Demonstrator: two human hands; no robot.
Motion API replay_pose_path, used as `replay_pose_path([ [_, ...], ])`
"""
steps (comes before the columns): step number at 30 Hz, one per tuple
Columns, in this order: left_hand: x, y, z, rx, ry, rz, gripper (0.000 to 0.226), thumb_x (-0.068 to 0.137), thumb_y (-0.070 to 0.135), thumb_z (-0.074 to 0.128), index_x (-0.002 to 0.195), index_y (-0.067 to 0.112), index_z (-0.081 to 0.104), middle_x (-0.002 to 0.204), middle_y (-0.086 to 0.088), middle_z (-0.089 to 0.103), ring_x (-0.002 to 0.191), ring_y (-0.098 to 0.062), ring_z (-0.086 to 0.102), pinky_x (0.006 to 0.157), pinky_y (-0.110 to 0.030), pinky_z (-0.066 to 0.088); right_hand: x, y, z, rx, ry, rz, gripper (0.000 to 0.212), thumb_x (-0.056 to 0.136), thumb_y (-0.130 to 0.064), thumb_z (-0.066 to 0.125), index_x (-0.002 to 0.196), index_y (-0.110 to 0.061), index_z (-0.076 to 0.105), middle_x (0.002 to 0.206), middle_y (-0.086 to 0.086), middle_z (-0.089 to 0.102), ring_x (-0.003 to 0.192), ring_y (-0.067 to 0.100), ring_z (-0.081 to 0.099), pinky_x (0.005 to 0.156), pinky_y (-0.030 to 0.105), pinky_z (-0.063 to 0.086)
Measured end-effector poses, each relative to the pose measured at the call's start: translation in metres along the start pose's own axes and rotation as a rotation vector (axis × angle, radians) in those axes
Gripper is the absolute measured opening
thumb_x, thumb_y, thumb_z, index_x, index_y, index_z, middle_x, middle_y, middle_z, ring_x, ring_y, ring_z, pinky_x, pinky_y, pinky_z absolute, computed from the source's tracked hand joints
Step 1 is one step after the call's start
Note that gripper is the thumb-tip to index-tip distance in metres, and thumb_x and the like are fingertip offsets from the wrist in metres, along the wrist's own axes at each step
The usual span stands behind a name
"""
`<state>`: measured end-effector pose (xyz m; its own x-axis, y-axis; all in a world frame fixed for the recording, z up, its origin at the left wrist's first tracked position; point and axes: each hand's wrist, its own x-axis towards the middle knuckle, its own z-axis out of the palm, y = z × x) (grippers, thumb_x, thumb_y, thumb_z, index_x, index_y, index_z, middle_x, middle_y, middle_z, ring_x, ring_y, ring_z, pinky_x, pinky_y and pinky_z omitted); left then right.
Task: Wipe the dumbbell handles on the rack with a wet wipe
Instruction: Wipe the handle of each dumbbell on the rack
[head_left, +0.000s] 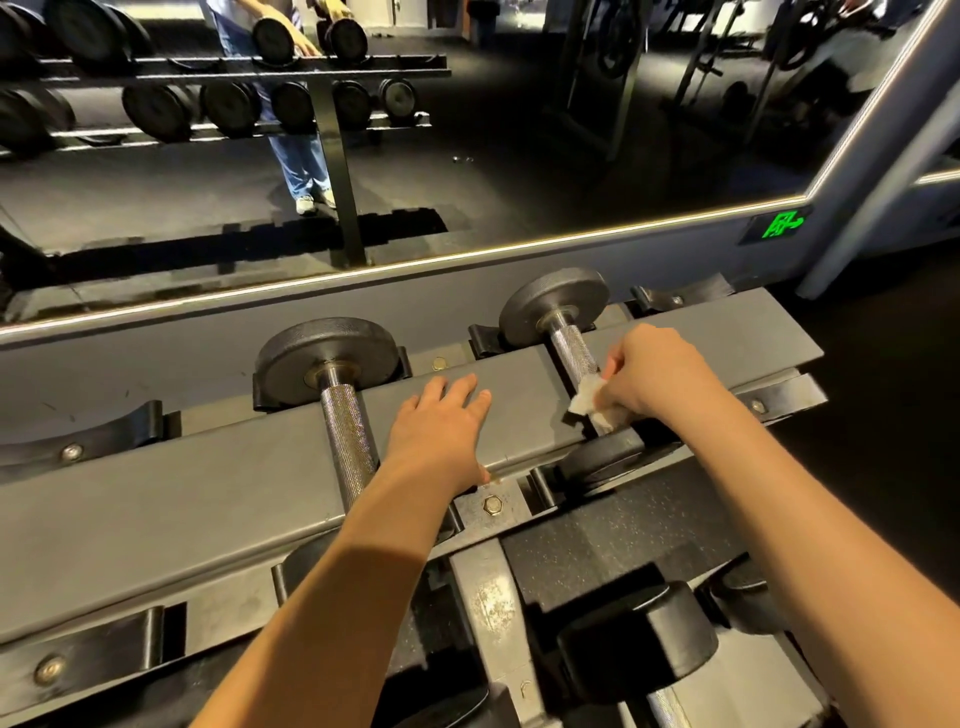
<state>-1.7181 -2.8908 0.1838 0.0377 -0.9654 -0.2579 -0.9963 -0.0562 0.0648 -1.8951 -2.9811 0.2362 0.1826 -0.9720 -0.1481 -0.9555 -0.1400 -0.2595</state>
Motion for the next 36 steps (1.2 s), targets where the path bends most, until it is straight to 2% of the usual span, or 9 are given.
replay_pose_path([
  [3, 0.0, 0.0, 0.001, 0.002, -0.002, -0.001, 0.093, 0.087, 0.046, 0.064, 0.154, 0.025, 0.003, 0.161, 0.004, -0.004, 0.147, -0.025, -0.003, 0.118, -0.041, 0.012, 0.009, -0.008, 0.007, 0.204, 0.189, -0.076, 0.014, 0.085, -0.014, 0.061, 0.072, -0.015, 0.065, 0.074, 0.004, 0.06, 0.068, 0.018, 0.054, 0.058, 0.025, 0.037],
  [6, 0.0, 0.0, 0.001, 0.003, 0.0, -0.001, 0.093, 0.086, 0.046, 0.064, 0.154, 0.025, 0.004, 0.161, 0.004, -0.003, 0.147, -0.025, -0.002, 0.118, -0.042, 0.013, 0.016, -0.017, 0.01, 0.271, 0.275, -0.149, 0.016, 0.09, -0.019, 0.057, 0.088, -0.011, 0.069, 0.08, 0.007, 0.064, 0.072, 0.018, 0.054, 0.064, 0.026, 0.037],
  [12, 0.001, 0.0, 0.001, 0.017, 0.004, -0.001, 0.092, 0.086, 0.047, 0.064, 0.154, 0.025, 0.005, 0.161, 0.004, -0.002, 0.147, -0.026, -0.001, 0.117, -0.042, 0.015, 0.005, -0.003, 0.006, 0.017, 0.106, -0.228, 0.014, 0.086, -0.02, 0.063, 0.077, -0.011, 0.069, 0.078, 0.006, 0.065, 0.072, 0.021, 0.06, 0.06, 0.027, 0.045],
  [16, 0.001, -0.001, 0.001, 0.016, 0.008, -0.001, 0.092, 0.086, 0.047, 0.065, 0.154, 0.025, 0.006, 0.161, 0.004, -0.001, 0.146, -0.026, 0.0, 0.116, -0.042, 0.016, 0.013, -0.014, 0.011, 0.067, 0.274, -0.268, 0.011, 0.085, -0.023, 0.064, 0.086, -0.013, 0.068, 0.087, 0.004, 0.06, 0.079, 0.022, 0.058, 0.07, 0.035, 0.051],
  [19, 0.001, 0.0, 0.0, 0.021, 0.01, 0.001, 0.092, 0.086, 0.047, 0.065, 0.154, 0.025, 0.007, 0.161, 0.004, -0.001, 0.146, -0.025, 0.0, 0.116, -0.042, 0.016, 0.02, -0.025, 0.011, 0.03, 0.311, -0.278, 0.011, 0.089, -0.021, 0.061, 0.09, -0.013, 0.068, 0.086, 0.006, 0.059, 0.081, 0.024, 0.06, 0.074, 0.034, 0.051],
  [28, -0.002, 0.003, -0.003, 0.074, 0.001, 0.007, 0.089, 0.087, 0.045, 0.064, 0.154, 0.023, 0.009, 0.16, 0.0, 0.003, 0.146, -0.027, 0.004, 0.114, -0.044, 0.022, -0.018, 0.001, 0.007, -0.009, 0.108, -0.132, 0.007, 0.08, -0.016, 0.067, 0.083, -0.011, 0.072, 0.086, 0.008, 0.067, 0.079, 0.026, 0.06, 0.069, 0.03, 0.048],
  [32, -0.006, 0.009, -0.005, 0.152, 0.035, 0.058, 0.067, 0.092, 0.042, 0.057, 0.149, 0.02, 0.028, 0.153, -0.006, 0.024, 0.139, -0.026, 0.024, 0.108, -0.041, 0.031, -0.03, 0.008, 0.007, 0.242, 0.198, -0.147, 0.013, 0.082, -0.017, 0.069, 0.08, -0.004, 0.072, 0.085, 0.008, 0.069, 0.079, 0.024, 0.062, 0.076, 0.038, 0.053],
  [34, -0.01, 0.009, -0.006, 0.164, 0.089, 0.099, 0.047, 0.096, 0.038, 0.05, 0.138, 0.018, 0.045, 0.139, -0.004, 0.043, 0.129, -0.023, 0.037, 0.101, -0.038, 0.035, -0.041, 0.014, 0.003, 0.387, 0.298, -0.188, 0.011, 0.082, -0.017, 0.071, 0.081, -0.006, 0.072, 0.086, 0.005, 0.067, 0.077, 0.017, 0.059, 0.075, 0.031, 0.051],
  [36, -0.017, 0.012, -0.007, 0.155, 0.146, 0.136, 0.034, 0.098, 0.034, 0.046, 0.126, 0.018, 0.055, 0.125, -0.002, 0.054, 0.118, -0.022, 0.044, 0.093, -0.034, 0.037, -0.053, 0.021, -0.002, 0.499, 0.406, -0.236, 0.006, 0.082, -0.014, 0.072, 0.084, -0.008, 0.073, 0.084, 0.001, 0.064, 0.071, 0.008, 0.056, 0.071, 0.016, 0.045],
])
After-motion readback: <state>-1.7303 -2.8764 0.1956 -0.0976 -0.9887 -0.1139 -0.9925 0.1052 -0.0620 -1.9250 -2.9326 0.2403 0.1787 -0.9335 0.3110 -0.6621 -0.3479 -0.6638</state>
